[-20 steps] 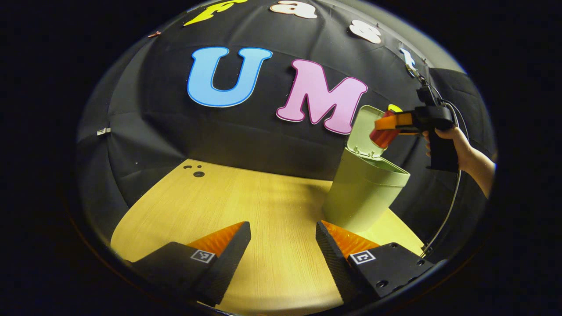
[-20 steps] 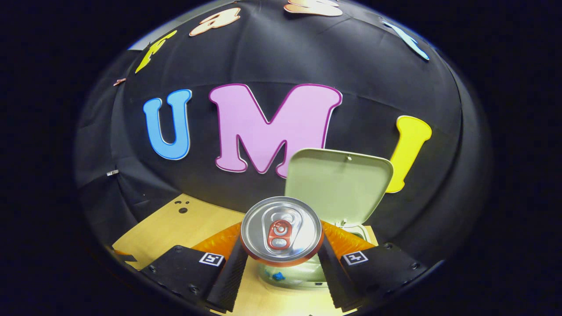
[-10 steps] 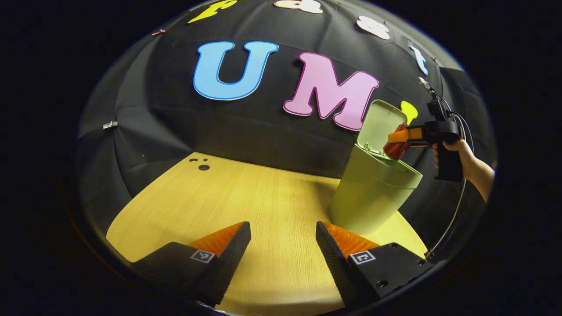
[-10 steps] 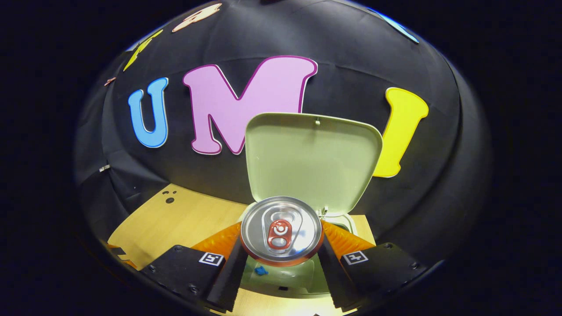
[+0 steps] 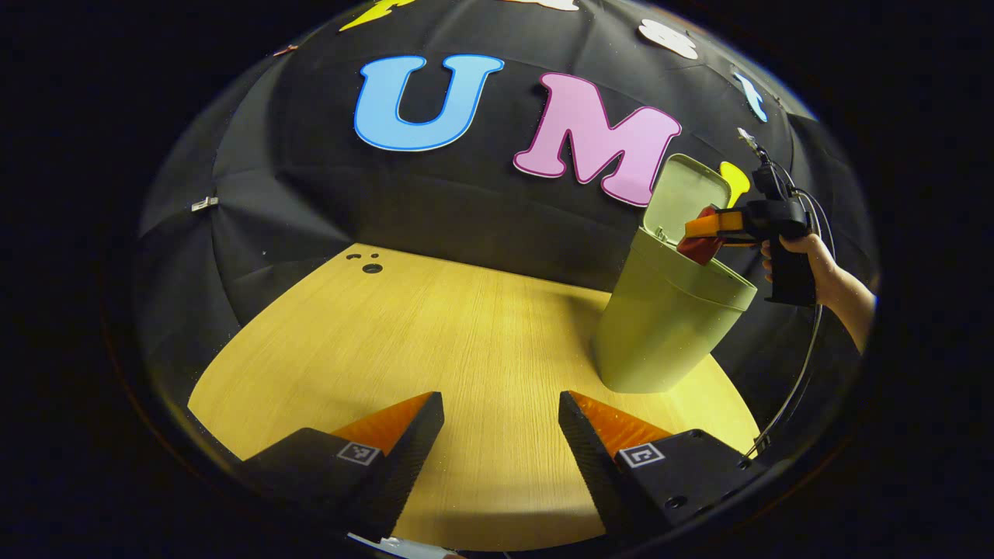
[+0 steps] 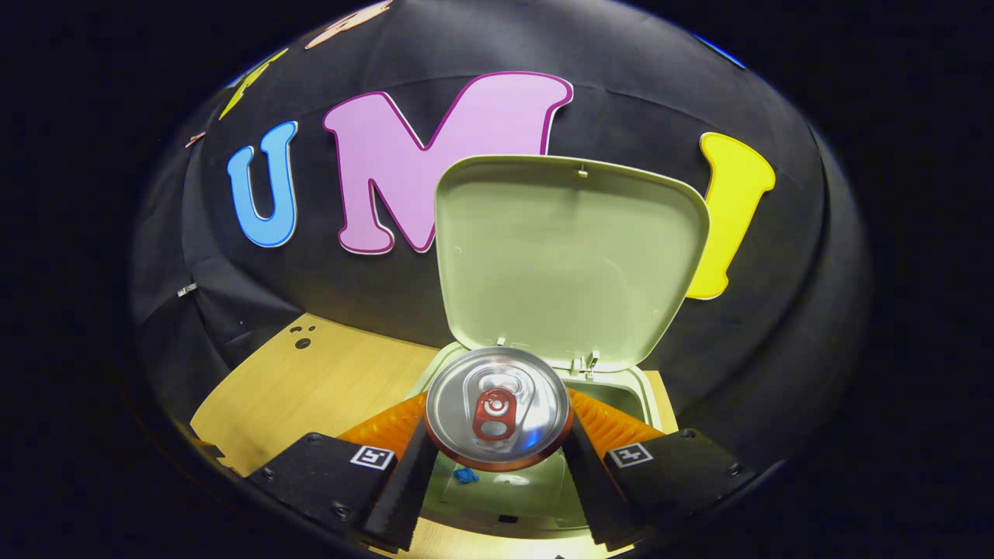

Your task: Press the lid of the desktop garbage bin to open it, pick up the crumpled paper on the desktop and throw it into the bin, then pick up the pop can on the desktop and drop it into the bin, and finally close the garbage bin lid.

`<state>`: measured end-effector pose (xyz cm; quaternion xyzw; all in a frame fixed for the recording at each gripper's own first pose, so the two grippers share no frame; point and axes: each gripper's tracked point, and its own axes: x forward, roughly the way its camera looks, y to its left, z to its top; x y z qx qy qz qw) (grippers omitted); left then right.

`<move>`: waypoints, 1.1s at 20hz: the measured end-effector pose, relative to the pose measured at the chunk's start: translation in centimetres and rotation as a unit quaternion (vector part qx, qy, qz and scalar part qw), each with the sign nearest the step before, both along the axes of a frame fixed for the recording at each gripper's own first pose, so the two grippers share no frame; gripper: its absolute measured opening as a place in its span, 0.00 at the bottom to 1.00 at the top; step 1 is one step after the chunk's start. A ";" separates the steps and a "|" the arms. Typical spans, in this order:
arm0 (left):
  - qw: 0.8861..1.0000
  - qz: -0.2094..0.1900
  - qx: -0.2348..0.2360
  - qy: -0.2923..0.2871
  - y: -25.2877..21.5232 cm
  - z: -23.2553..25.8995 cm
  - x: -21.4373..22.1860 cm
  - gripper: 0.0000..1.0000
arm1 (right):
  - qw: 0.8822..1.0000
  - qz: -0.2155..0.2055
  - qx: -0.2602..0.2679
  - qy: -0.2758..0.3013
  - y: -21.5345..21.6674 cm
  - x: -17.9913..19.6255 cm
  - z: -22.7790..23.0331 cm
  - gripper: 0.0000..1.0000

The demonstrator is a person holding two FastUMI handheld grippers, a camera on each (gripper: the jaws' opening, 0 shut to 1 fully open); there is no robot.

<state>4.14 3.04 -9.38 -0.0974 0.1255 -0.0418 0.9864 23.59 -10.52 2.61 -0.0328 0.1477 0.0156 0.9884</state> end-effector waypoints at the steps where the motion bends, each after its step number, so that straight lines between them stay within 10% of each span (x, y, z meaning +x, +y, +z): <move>1: 1.000 0.002 0.000 0.001 0.3 -0.1 0.0 0.96 | 1.000 0.000 0.000 0.002 0.0 0.0 -0.2 0.84; 22: 1.000 -0.001 0.014 0.009 1.6 -1.0 -1.0 0.96 | 0.992 -0.010 -0.024 -0.127 -0.3 -2.0 13.4 0.94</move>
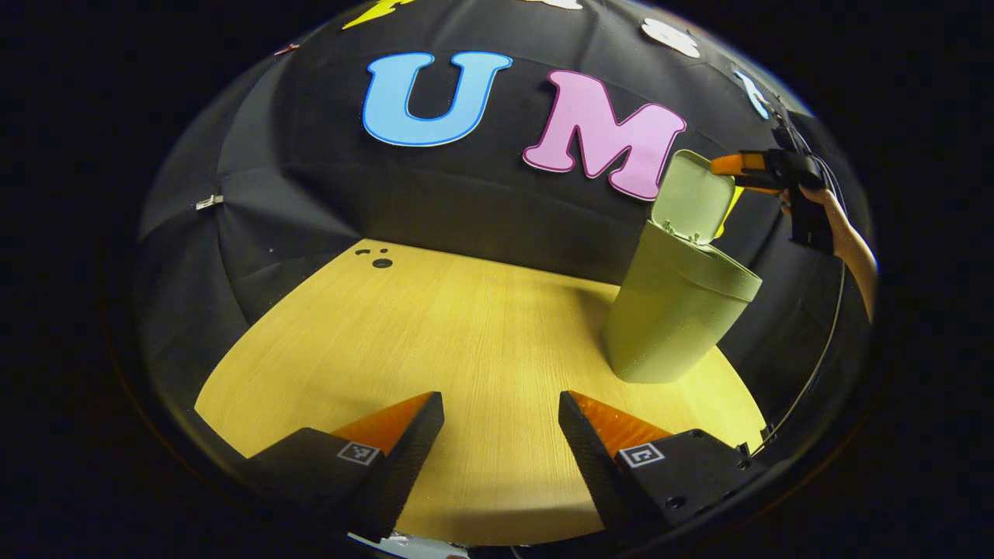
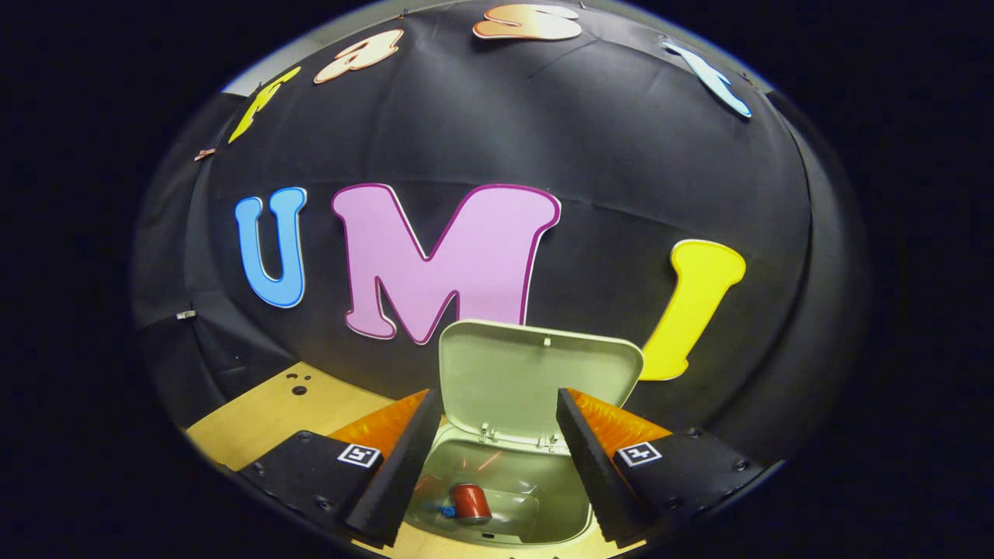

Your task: Press the lid of the desktop garbage bin to open it, pick up the crumpled paper on the desktop and throw it into the bin, then pick up the pop can on the desktop and drop it into the bin, and finally close the garbage bin lid.

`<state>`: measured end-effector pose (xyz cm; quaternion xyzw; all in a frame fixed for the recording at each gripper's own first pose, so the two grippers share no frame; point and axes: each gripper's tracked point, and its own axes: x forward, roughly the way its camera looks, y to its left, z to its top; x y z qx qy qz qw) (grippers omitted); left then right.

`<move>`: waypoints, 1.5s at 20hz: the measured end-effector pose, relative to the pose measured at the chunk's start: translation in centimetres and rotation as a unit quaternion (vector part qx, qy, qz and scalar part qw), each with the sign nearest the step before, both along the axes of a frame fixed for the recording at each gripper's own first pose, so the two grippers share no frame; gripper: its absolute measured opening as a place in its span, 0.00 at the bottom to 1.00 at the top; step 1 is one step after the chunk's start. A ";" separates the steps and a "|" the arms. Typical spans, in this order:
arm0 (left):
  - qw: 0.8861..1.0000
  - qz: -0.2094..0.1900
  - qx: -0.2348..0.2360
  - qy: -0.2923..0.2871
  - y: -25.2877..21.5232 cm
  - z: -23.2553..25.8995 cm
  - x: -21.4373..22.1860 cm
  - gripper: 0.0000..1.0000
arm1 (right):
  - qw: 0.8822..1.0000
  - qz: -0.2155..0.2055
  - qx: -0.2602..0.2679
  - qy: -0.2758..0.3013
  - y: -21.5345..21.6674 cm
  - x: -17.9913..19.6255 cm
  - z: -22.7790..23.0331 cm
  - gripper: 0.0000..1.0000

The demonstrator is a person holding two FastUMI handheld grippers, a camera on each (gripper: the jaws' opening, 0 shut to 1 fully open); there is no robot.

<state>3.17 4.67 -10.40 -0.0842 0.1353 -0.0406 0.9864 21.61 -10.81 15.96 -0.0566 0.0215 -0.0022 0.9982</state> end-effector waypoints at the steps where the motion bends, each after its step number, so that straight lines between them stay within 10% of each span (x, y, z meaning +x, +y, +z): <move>1: 1.000 0.001 0.004 -0.001 0.1 0.0 -0.2 0.96 | 1.000 0.000 0.003 -0.007 0.1 0.1 0.8 0.95; 14: 0.998 0.055 -0.023 -0.001 2.0 -0.3 -1.6 0.95 | 0.999 -0.028 0.003 -0.045 -2.9 5.8 7.5 0.95; 30: 0.991 0.129 -0.038 0.013 1.9 -1.3 -2.8 0.96 | 0.998 -0.020 0.040 0.031 -3.8 8.6 3.8 0.96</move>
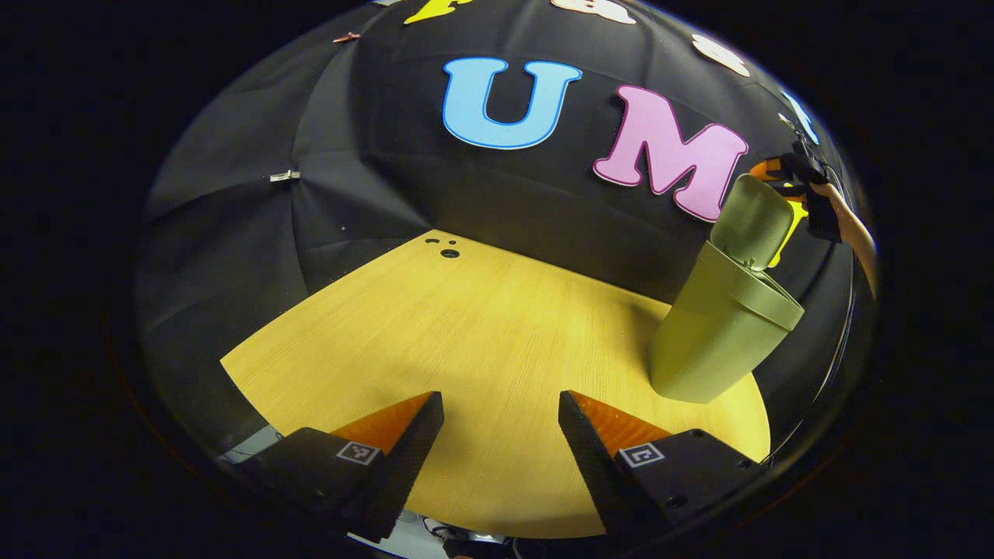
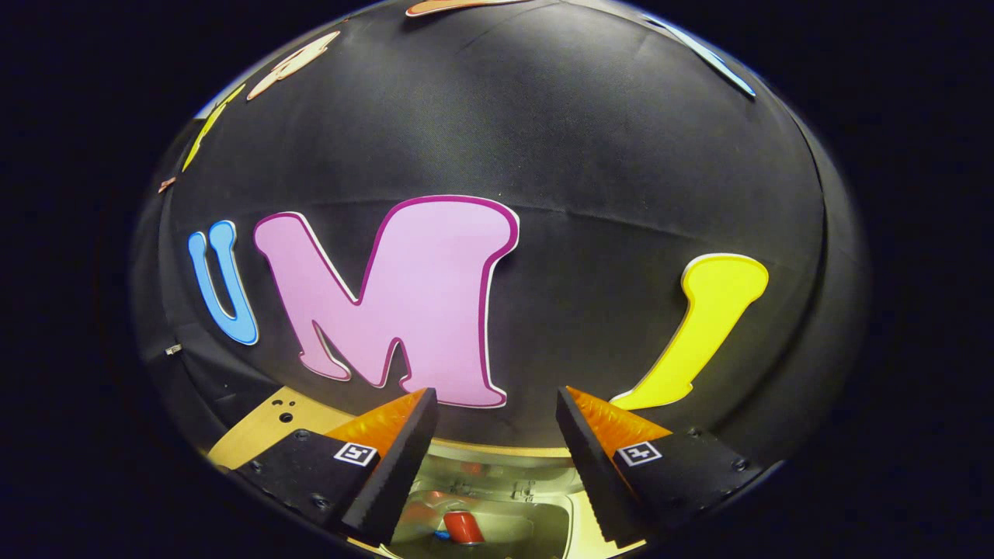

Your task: Press the lid of the desktop garbage bin to open it, pick up the crumpled paper on the desktop and throw it into the bin, then pick up the pop can on the desktop and drop it into the bin, and finally close the garbage bin lid.

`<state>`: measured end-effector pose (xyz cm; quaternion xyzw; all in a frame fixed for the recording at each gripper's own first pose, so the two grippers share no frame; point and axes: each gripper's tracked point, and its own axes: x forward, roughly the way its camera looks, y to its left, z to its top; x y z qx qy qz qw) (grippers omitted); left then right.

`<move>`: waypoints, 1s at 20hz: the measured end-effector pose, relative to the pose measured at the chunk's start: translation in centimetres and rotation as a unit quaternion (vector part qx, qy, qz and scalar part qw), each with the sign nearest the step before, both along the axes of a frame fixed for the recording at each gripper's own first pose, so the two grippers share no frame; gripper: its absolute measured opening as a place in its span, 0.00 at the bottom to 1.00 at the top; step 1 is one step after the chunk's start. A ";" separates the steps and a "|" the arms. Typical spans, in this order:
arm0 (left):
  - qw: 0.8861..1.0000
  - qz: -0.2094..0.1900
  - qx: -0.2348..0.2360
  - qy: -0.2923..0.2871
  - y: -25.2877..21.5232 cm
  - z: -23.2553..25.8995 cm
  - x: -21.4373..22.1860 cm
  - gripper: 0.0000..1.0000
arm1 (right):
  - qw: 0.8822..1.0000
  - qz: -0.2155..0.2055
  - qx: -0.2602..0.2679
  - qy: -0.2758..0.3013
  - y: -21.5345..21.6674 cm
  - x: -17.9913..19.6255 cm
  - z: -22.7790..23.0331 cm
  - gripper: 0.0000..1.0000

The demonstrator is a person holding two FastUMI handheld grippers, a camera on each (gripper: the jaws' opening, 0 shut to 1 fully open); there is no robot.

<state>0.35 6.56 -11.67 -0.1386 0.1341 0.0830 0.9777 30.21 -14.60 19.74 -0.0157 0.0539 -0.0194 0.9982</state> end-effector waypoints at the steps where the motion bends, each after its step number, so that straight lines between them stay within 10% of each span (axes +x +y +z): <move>1: 1.000 -0.003 0.004 0.002 -0.7 -0.1 0.2 0.96 | 1.000 0.004 0.001 0.000 0.2 -0.5 -0.2 0.95; 20: 0.991 -0.087 0.097 0.031 -7.2 -0.1 3.5 0.93 | 0.998 0.011 0.016 0.064 1.2 -7.9 -13.5 0.97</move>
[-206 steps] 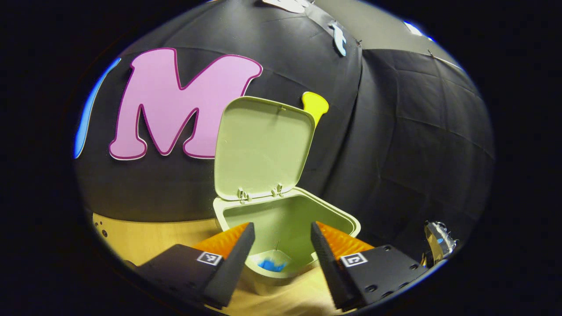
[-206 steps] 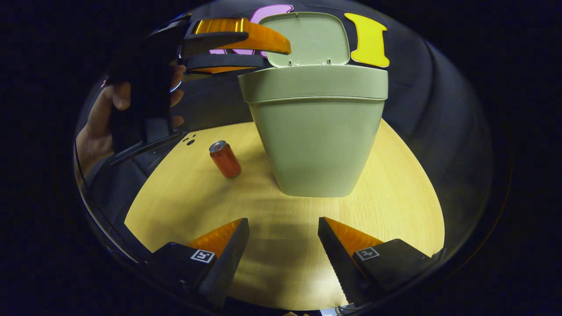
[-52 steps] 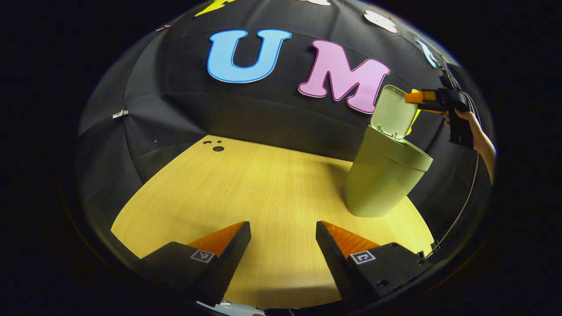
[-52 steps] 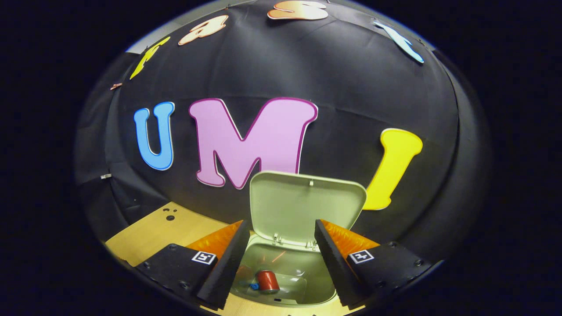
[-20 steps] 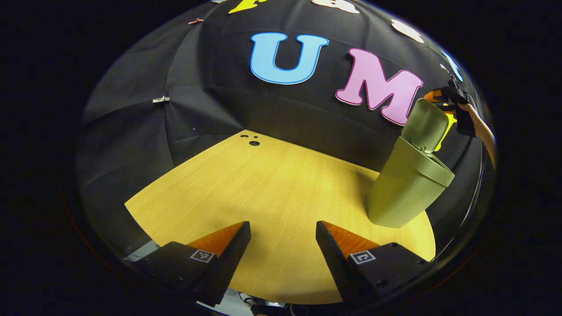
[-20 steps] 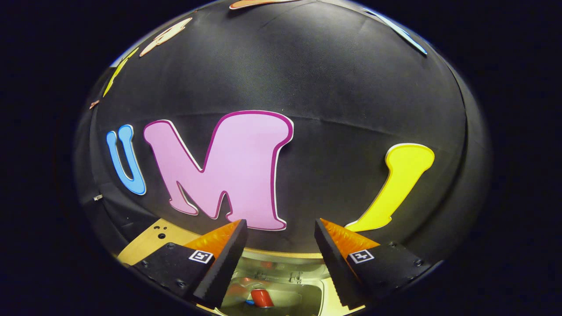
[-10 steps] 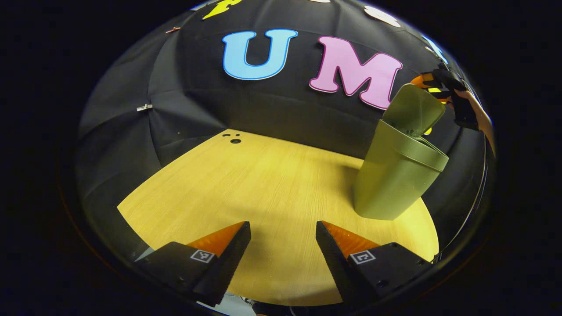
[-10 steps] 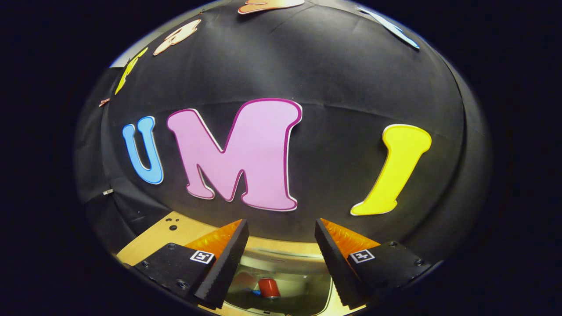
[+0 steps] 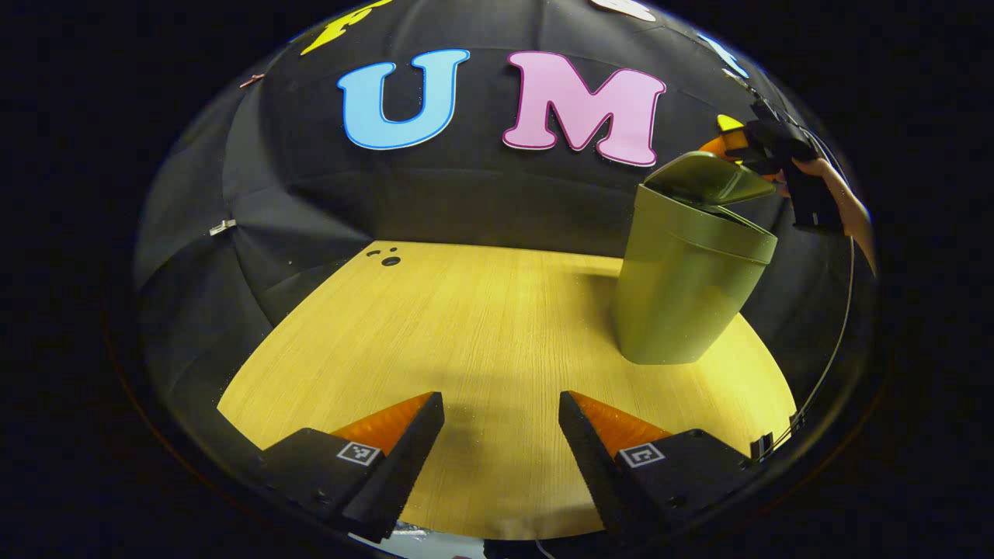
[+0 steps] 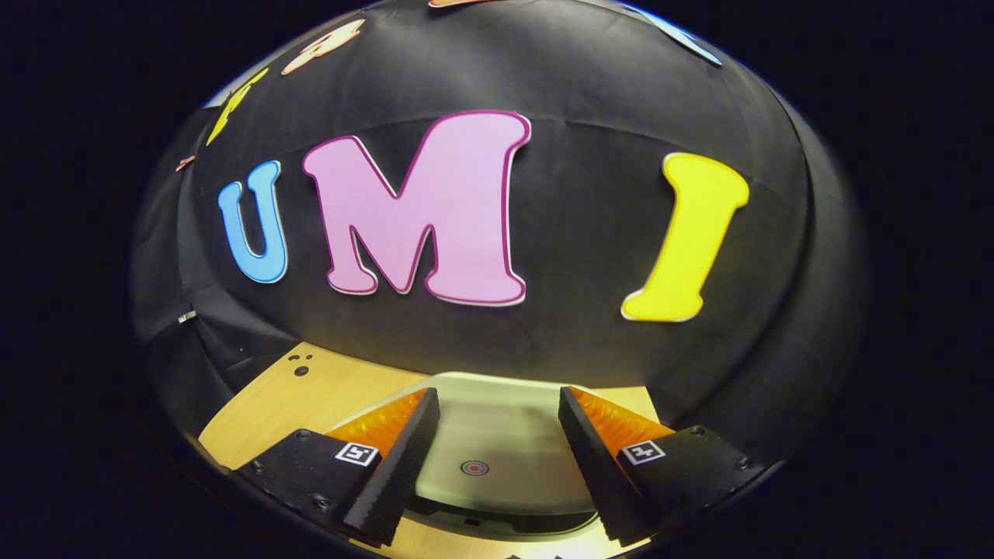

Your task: Press the lid of the desktop garbage bin to open it, pick up the crumpled paper on the desktop and throw it into the bin, then pick up the pop can on the desktop and drop it into the bin, and finally close the garbage bin lid.

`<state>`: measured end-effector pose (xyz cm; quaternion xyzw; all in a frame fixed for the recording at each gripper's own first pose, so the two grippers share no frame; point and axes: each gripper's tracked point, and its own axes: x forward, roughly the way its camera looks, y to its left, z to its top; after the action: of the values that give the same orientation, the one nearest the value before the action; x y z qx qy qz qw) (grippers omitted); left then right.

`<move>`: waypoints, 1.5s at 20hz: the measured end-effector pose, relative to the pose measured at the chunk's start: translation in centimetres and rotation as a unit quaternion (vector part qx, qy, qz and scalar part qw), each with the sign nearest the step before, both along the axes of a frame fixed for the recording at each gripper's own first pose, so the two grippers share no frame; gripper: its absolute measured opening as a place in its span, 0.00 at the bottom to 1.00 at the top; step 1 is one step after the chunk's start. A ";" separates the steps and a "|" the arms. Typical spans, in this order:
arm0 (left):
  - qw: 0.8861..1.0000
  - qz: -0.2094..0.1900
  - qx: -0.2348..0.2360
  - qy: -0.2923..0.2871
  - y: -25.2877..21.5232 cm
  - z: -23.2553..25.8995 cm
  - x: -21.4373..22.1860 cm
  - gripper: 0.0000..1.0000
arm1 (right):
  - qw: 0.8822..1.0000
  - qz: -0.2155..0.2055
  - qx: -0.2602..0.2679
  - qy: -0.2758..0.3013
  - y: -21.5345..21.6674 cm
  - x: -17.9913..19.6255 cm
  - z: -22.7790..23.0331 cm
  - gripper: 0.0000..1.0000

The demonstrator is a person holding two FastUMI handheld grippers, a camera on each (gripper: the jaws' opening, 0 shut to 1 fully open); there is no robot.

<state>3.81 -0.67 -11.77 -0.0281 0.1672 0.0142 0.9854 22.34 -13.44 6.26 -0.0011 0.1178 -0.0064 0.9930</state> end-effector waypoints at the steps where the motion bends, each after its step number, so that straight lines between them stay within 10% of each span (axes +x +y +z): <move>1: 1.000 -0.007 0.001 0.003 0.3 0.0 0.2 0.96 | 1.000 -0.005 0.006 0.006 0.0 -0.3 -0.9 0.97; 19: 0.990 -0.132 0.047 -0.033 3.9 1.3 0.7 0.95 | 0.998 -0.065 0.018 -0.003 1.6 -4.4 -5.8 0.98; 30: 0.988 -0.138 0.054 -0.052 5.4 2.3 -0.4 0.96 | 0.997 -0.066 0.010 -0.043 1.7 -4.2 -6.0 0.99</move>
<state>3.42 4.72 -9.51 0.0474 0.1174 -0.1140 0.9854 18.14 -11.75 0.22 0.0173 0.0752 -0.0708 0.9945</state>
